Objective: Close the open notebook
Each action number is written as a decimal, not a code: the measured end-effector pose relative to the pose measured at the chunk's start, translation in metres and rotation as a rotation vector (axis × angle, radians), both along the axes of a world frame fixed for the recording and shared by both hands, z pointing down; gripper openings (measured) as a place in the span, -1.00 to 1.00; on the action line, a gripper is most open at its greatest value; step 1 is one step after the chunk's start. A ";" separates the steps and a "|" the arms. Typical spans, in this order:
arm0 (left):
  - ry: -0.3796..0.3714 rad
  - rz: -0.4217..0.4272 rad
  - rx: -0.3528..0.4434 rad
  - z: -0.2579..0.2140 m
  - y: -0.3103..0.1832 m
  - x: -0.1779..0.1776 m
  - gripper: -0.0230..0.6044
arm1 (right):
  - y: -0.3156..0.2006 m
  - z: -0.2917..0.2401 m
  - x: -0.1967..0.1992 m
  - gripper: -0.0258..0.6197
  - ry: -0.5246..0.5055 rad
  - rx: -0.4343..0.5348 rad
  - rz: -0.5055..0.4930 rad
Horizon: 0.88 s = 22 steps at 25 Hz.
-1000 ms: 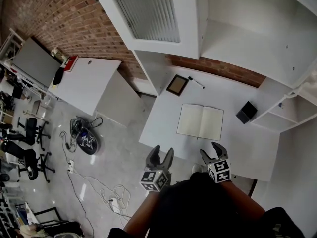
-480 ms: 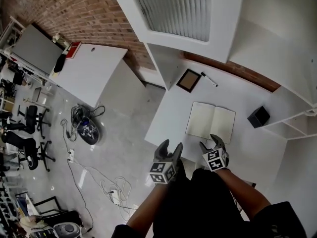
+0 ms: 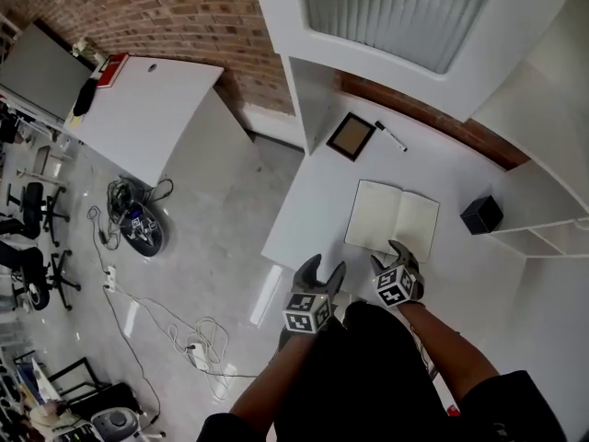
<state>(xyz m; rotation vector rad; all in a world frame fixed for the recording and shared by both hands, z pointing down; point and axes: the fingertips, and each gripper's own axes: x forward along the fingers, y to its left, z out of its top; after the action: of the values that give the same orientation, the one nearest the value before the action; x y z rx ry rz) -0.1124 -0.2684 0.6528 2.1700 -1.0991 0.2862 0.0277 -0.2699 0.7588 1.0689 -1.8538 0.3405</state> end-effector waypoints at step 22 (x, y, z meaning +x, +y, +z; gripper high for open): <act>0.002 0.017 -0.065 0.054 -0.006 0.013 -0.11 | -0.017 0.045 -0.024 -0.44 0.348 0.082 -0.308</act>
<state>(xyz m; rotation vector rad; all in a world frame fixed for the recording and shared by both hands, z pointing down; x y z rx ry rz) -0.0994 -0.2748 0.7073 2.1226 -1.0566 0.3233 0.0037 -0.2865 0.8043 0.8183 -1.6914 -0.0980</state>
